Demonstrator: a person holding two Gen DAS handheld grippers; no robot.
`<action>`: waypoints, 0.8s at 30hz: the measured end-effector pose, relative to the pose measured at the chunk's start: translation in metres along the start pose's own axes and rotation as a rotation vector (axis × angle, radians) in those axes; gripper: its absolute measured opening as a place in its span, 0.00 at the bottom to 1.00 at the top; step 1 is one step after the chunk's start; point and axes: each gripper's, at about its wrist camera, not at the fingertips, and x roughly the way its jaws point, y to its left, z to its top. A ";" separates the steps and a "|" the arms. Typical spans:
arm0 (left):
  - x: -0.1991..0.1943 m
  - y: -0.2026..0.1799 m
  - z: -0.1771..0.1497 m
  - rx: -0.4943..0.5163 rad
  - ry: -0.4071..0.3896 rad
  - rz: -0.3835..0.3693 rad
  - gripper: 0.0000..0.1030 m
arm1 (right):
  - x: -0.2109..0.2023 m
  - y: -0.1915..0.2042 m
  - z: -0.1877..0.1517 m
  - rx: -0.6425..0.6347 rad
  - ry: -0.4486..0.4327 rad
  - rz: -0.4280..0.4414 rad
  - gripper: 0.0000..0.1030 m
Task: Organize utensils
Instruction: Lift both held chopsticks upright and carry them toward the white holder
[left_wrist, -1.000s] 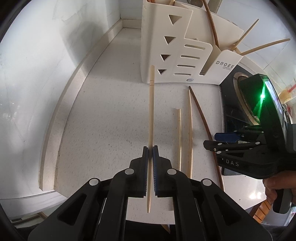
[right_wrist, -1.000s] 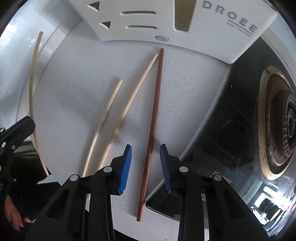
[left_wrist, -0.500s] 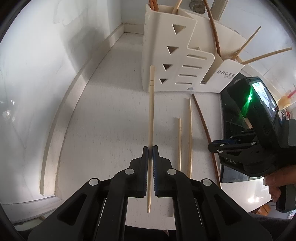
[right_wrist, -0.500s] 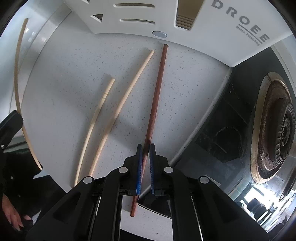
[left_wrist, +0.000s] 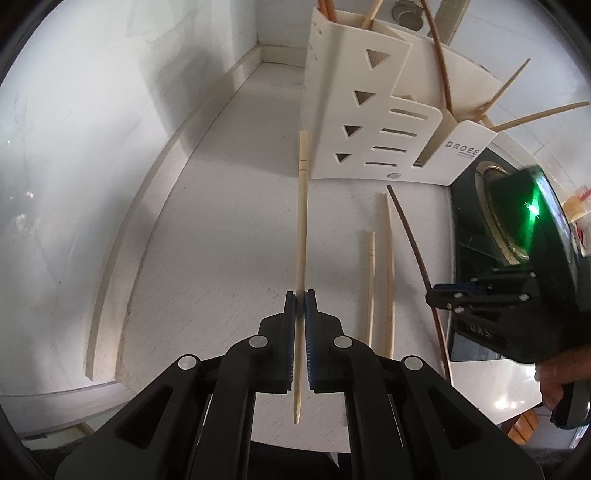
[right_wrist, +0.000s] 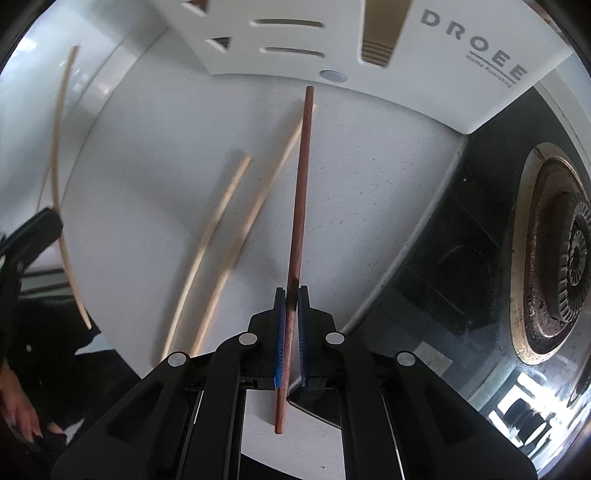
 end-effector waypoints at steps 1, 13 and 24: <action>0.000 0.000 -0.001 -0.001 -0.001 0.003 0.04 | -0.001 -0.001 -0.002 0.001 -0.009 0.012 0.07; -0.008 -0.001 -0.007 -0.007 -0.036 0.029 0.04 | -0.048 -0.004 -0.023 -0.056 -0.200 0.068 0.07; -0.035 -0.006 0.009 -0.020 -0.147 0.051 0.04 | -0.091 -0.004 -0.034 -0.153 -0.380 0.109 0.07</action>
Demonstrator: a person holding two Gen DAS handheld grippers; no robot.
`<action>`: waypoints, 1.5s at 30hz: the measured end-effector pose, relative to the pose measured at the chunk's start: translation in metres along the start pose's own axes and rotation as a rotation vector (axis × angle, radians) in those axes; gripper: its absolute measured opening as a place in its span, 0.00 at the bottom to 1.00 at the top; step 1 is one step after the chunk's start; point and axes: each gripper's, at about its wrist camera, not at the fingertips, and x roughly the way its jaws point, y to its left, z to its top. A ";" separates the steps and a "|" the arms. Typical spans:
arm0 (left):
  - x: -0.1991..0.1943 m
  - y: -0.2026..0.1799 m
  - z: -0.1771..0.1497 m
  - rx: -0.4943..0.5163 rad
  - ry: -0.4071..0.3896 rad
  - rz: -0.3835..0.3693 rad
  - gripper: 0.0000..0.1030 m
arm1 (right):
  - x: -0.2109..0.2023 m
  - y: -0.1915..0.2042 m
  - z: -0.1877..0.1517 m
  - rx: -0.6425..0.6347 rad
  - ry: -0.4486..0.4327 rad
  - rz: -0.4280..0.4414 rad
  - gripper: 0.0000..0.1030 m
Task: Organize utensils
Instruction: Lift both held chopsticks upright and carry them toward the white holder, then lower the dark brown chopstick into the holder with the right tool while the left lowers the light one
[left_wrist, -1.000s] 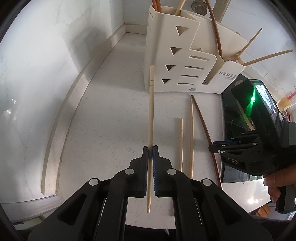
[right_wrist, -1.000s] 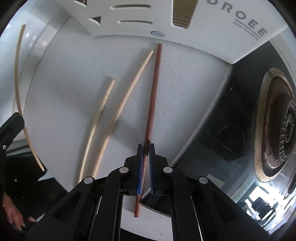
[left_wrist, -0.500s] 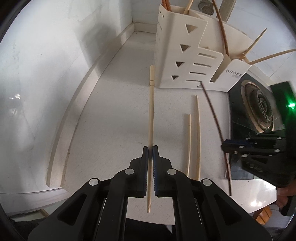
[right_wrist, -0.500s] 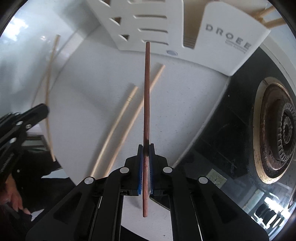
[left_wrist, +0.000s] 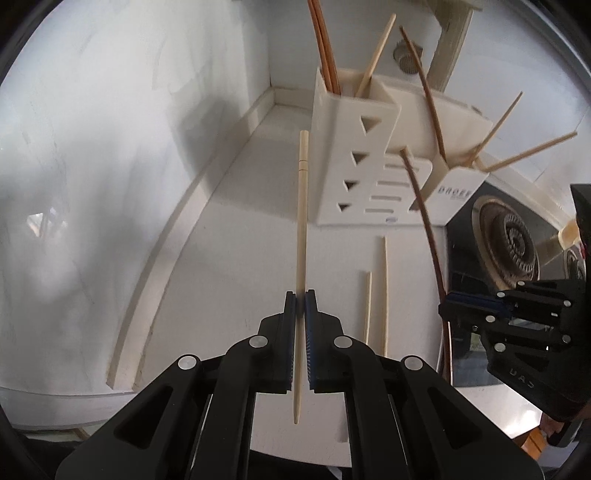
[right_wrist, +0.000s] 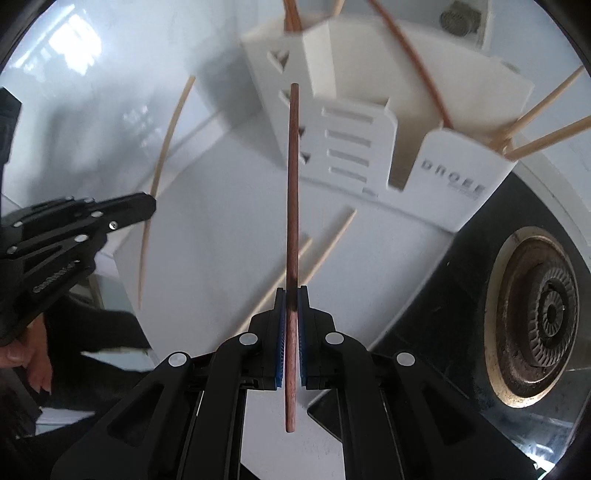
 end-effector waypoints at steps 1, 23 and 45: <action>-0.002 0.000 0.001 -0.001 -0.008 0.001 0.04 | -0.006 -0.002 0.002 -0.001 -0.025 0.004 0.07; -0.061 -0.019 0.064 0.001 -0.251 -0.060 0.04 | -0.105 -0.021 0.033 0.029 -0.411 -0.008 0.07; -0.099 -0.032 0.106 -0.011 -0.541 -0.168 0.04 | -0.151 -0.056 0.057 0.096 -0.646 -0.061 0.07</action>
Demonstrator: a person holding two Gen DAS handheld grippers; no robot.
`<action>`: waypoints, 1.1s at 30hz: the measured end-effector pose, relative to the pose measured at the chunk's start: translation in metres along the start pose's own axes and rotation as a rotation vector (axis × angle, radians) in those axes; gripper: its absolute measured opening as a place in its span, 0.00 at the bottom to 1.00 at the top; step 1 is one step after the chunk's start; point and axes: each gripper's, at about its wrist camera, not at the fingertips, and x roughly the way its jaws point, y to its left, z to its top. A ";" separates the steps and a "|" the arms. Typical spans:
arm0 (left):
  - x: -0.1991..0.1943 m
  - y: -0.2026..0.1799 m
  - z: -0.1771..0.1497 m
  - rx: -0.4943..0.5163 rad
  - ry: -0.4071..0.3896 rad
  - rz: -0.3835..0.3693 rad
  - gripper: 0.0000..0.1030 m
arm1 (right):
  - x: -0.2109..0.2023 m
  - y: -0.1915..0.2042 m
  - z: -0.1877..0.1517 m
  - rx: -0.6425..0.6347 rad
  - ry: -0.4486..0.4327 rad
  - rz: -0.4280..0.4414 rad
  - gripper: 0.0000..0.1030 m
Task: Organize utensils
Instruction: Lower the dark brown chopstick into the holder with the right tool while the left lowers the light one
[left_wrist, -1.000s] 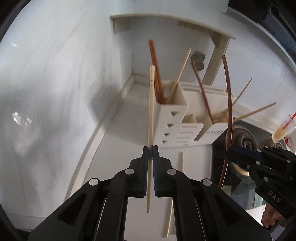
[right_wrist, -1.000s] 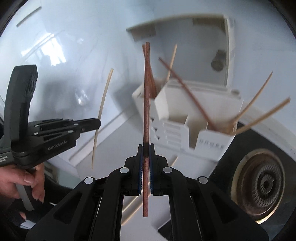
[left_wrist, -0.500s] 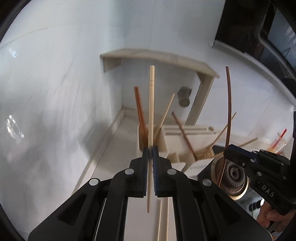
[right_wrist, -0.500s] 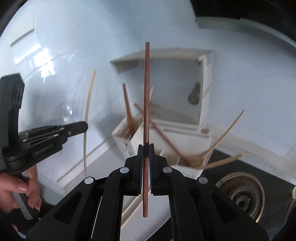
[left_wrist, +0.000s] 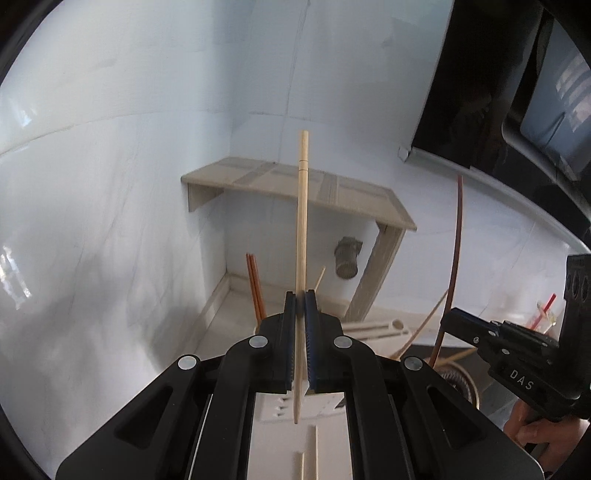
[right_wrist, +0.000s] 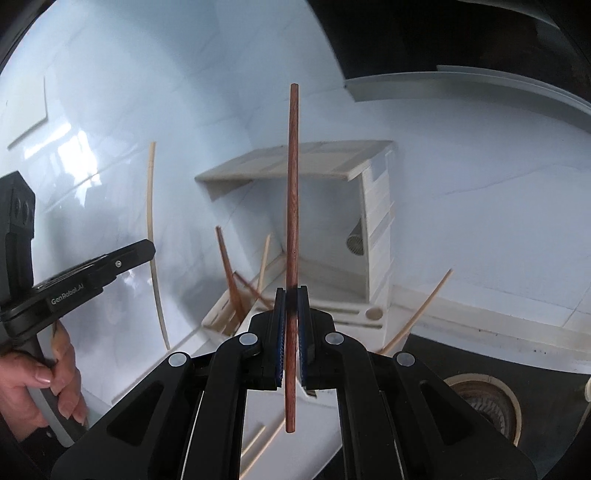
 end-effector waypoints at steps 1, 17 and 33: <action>0.001 0.001 0.001 -0.007 -0.004 -0.005 0.04 | -0.001 -0.002 0.000 0.000 -0.011 -0.005 0.07; 0.027 0.005 0.014 -0.027 -0.014 -0.005 0.04 | -0.003 -0.024 0.008 -0.013 -0.165 -0.074 0.07; 0.045 0.018 0.017 -0.061 -0.012 -0.013 0.04 | 0.014 -0.031 -0.002 0.003 -0.183 -0.069 0.06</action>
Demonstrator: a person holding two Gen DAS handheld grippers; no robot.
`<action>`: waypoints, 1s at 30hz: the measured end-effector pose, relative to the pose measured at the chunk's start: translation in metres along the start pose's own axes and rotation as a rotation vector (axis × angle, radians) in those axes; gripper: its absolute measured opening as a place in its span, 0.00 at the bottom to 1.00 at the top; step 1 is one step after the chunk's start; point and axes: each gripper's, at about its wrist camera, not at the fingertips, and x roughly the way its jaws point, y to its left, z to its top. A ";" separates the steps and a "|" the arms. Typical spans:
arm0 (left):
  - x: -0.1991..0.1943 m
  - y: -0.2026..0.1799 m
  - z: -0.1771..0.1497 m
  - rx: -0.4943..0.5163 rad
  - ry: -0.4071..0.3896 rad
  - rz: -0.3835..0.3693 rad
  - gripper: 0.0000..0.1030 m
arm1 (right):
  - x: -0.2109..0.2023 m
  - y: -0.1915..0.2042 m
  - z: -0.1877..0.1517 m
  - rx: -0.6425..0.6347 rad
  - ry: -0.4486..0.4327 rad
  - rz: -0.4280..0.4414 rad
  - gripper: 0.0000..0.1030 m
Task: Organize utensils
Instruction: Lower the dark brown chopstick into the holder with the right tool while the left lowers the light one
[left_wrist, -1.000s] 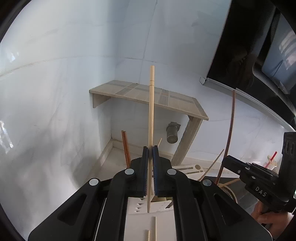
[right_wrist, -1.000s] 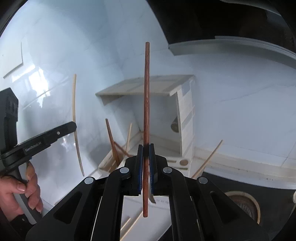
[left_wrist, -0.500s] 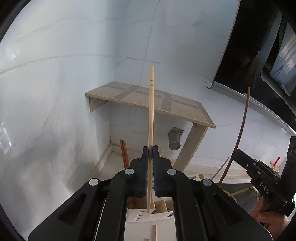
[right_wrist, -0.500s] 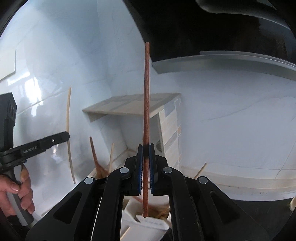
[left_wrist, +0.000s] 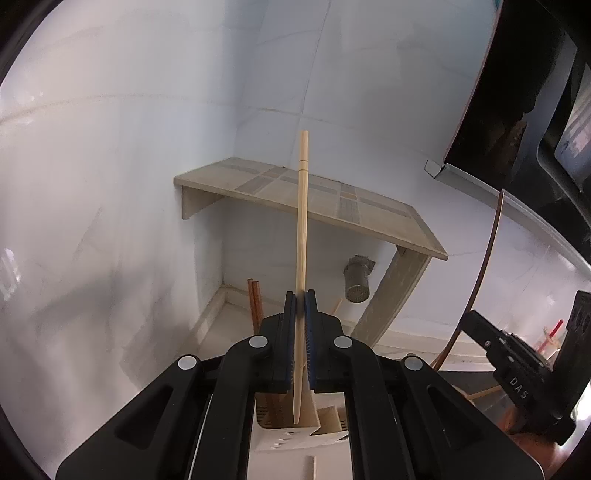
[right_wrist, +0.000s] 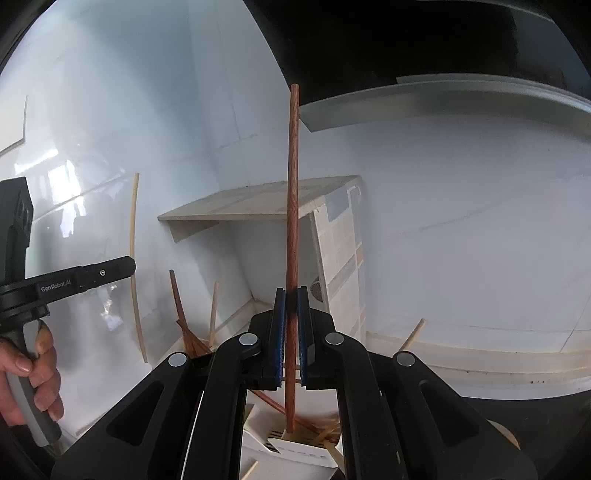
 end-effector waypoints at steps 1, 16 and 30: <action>0.001 0.001 0.000 -0.008 -0.004 -0.004 0.04 | 0.001 -0.001 -0.001 -0.001 0.001 -0.003 0.07; 0.016 0.006 -0.018 -0.001 -0.040 0.007 0.04 | 0.018 -0.007 -0.014 -0.032 0.047 -0.020 0.07; 0.027 0.007 -0.024 0.009 -0.008 0.005 0.05 | 0.026 -0.005 -0.020 -0.005 0.046 -0.004 0.07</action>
